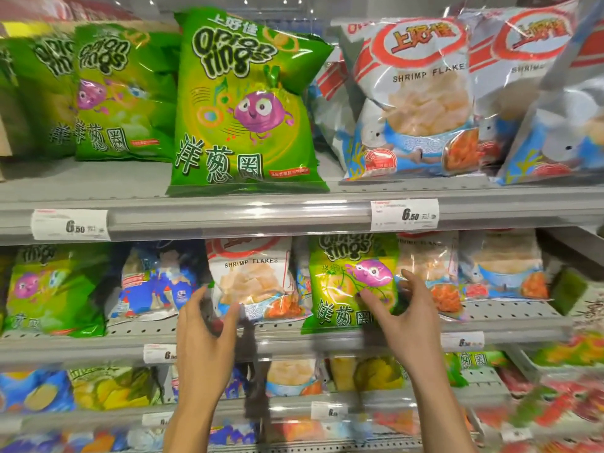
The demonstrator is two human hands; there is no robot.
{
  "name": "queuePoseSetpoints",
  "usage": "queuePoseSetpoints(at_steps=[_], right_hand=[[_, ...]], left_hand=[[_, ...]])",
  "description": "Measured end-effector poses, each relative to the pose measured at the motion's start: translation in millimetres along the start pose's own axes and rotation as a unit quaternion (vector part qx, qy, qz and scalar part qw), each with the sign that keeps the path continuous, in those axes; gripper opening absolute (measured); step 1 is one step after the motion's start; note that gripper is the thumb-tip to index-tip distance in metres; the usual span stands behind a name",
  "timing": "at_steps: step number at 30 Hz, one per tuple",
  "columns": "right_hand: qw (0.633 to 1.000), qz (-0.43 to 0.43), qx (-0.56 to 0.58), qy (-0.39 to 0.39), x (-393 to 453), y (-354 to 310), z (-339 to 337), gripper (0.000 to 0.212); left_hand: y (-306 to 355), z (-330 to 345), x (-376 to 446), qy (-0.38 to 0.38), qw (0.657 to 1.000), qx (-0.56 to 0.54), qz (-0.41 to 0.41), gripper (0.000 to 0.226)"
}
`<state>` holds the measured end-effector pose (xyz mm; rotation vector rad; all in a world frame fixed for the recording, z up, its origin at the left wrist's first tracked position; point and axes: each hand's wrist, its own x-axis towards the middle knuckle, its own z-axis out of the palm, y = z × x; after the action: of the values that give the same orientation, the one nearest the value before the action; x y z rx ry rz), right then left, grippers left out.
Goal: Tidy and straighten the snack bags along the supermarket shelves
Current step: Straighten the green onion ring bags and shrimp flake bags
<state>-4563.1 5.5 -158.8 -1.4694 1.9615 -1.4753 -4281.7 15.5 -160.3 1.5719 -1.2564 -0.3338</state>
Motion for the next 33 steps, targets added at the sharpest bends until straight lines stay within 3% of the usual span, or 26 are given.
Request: queuePoseSetpoints(at_steps=[5,9,15,20,30,33], right_hand=[[0.998,-0.006,0.042,-0.038,19.5,-8.3,9.3,0.069],[0.999,-0.003,0.033,-0.037,30.2,-8.2,9.4,0.072],[0.996,-0.015,0.012,-0.092,35.2,-5.3,13.2,0.078],[0.996,-0.011,0.013,-0.093,28.2,-9.8,12.8,0.076],[0.996,-0.020,0.024,-0.080,28.1,-19.0,8.3,0.059],[0.998,0.000,0.037,-0.045,25.5,-14.3,-6.9,0.068]], left_hand=[[-3.8,2.8,26.7,-0.070,0.996,-0.035,-0.036,0.094],[-7.1,7.0,46.6,-0.096,0.992,-0.062,-0.057,0.106],[-10.8,19.4,60.2,-0.167,0.978,-0.097,-0.075,0.063],[-14.0,18.1,63.1,-0.181,0.971,-0.134,-0.083,0.062],[-6.9,10.3,54.2,-0.137,0.969,-0.191,-0.078,0.058],[1.1,14.9,50.6,-0.124,0.969,-0.203,-0.062,0.055]])
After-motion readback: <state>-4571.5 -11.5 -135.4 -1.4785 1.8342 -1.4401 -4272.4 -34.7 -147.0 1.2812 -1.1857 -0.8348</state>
